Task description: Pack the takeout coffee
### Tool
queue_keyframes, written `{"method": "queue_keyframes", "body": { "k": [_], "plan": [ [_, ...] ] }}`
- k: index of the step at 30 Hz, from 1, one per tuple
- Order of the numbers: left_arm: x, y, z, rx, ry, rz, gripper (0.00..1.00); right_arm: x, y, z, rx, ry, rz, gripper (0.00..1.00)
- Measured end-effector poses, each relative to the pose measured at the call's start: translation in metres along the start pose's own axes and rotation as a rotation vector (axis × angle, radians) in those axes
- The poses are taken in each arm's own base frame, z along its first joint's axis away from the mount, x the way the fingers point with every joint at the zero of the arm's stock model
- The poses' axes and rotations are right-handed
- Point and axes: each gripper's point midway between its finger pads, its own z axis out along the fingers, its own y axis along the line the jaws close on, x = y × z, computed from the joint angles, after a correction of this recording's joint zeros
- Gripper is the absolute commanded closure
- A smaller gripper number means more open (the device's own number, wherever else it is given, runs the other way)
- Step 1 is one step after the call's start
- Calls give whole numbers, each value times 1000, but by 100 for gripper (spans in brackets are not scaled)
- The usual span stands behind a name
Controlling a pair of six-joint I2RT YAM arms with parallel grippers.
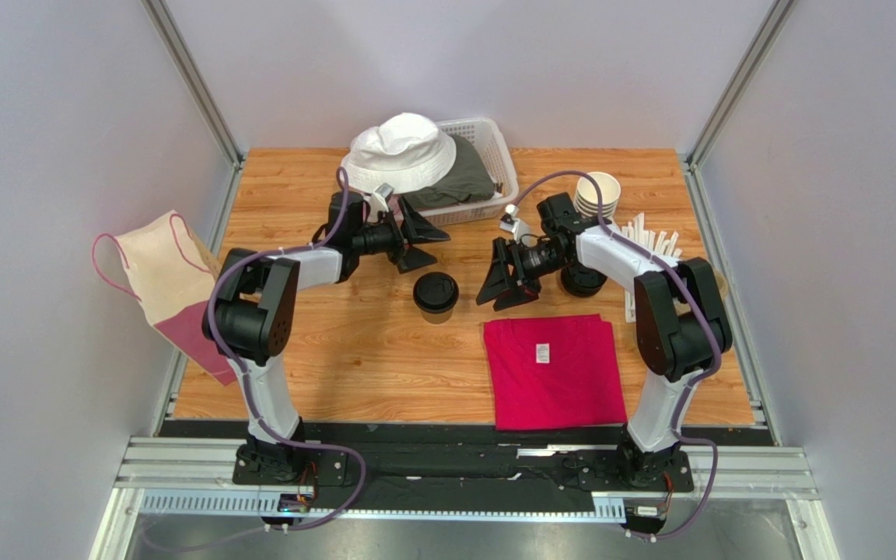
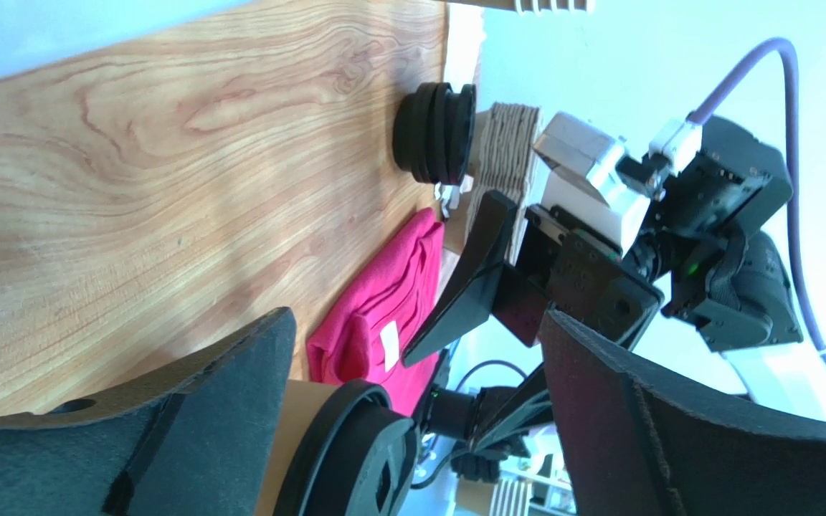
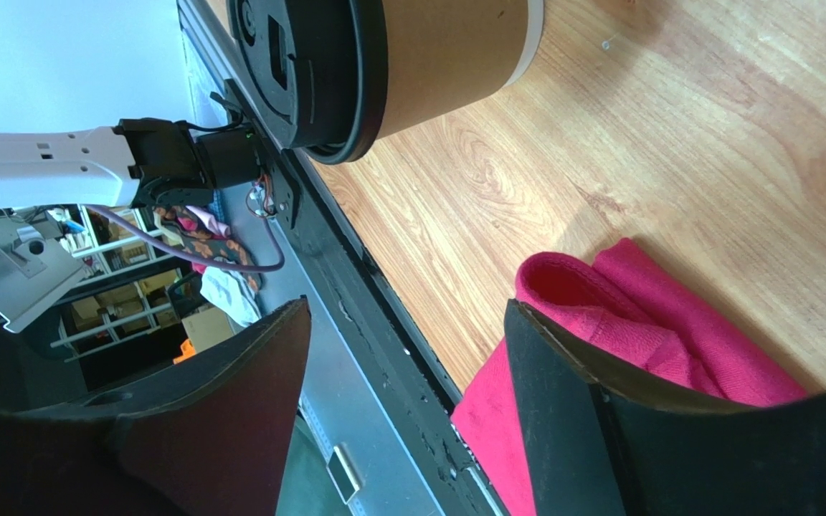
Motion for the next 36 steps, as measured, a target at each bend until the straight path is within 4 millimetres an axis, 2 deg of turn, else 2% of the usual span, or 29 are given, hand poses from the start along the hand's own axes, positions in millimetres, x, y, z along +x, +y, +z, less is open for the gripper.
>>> {"method": "queue_keyframes", "body": {
  "k": [1,3,4,7,8,9,11,13,14,16,17,22,28,36],
  "plan": [
    [-3,0,-2,1,-5,4,14,-1,1,-1,0,0,0,35],
    [-6,-2,-7,3,-12,15,26,-5,6,-2,-3,-7,-8,39],
    [-10,-3,-12,0,-20,24,36,-7,10,-3,-6,-11,-15,40],
    [-20,-11,-37,-21,-52,67,51,-19,29,-8,-26,-40,-40,43],
    [-21,-17,-45,-21,-59,88,61,-24,37,-8,-37,-48,-49,44],
    [-22,-26,-55,-19,-68,114,65,-28,46,-8,-50,-54,-58,46],
    [-17,-49,-71,2,-74,166,75,-36,61,-8,-73,-69,-81,51],
    [-1,-71,-82,37,-58,216,84,-44,77,-8,-98,-81,-98,60],
    [7,-77,-86,50,-48,223,87,-49,84,-7,-110,-87,-110,67],
    [26,-78,-89,66,-14,206,93,-54,96,-3,-131,-87,-128,72],
    [35,-73,-88,63,10,183,94,-56,101,-1,-142,-84,-132,77],
    [58,-41,-70,21,109,70,100,-51,106,21,-164,-37,-109,80],
    [71,-24,-55,-4,170,24,100,-45,92,42,-158,12,-59,83],
    [76,1,-44,-32,196,-13,100,-47,71,53,-141,29,-16,85]
  ]
}}
